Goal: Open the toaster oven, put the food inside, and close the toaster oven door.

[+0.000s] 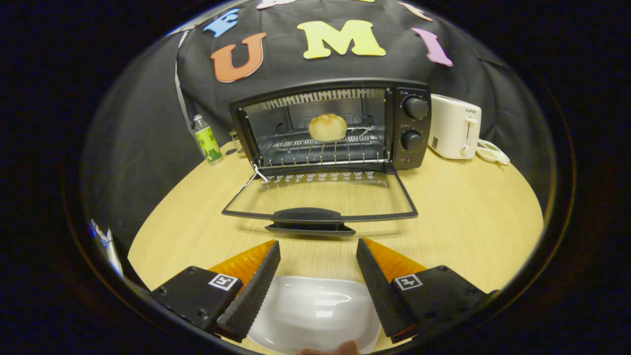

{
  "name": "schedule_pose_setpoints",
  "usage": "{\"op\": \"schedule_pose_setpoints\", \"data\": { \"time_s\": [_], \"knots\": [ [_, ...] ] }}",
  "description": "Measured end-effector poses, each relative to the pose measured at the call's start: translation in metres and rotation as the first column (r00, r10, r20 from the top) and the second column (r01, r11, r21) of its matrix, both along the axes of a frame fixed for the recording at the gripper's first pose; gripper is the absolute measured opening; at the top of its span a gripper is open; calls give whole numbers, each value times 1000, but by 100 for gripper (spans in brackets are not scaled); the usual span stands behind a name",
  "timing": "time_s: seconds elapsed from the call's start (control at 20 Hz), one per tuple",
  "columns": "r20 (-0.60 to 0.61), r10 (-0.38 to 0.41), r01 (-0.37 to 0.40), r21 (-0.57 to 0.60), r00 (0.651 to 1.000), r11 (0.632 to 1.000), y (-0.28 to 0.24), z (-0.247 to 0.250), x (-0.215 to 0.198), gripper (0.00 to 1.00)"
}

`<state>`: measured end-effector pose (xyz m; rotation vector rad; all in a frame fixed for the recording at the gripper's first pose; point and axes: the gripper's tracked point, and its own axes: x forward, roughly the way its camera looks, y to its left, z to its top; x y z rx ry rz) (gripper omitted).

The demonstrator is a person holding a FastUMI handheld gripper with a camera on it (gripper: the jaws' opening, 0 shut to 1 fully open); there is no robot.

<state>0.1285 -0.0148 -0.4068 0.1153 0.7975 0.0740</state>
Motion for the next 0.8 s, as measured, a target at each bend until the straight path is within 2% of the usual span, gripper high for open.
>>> {"op": "schedule_pose_setpoints", "data": {
  "time_s": [0.2, 0.35, 0.5, 0.65, 0.8],
  "knots": [
    [-80, 14, -19, -65, 997, 998, -1, -20, 8, 100],
    [-85, 29, -39, -122, 996, 992, -1, -22, 22, 100],
    [-120, 33, -48, -120, 992, 992, 0, -22, 27, 100],
    [-98, 34, -44, -102, 995, 994, 3, -16, 26, 99],
    [-14, 24, -25, -94, 1000, 995, 5, 7, 30, 100]
  ]
}}
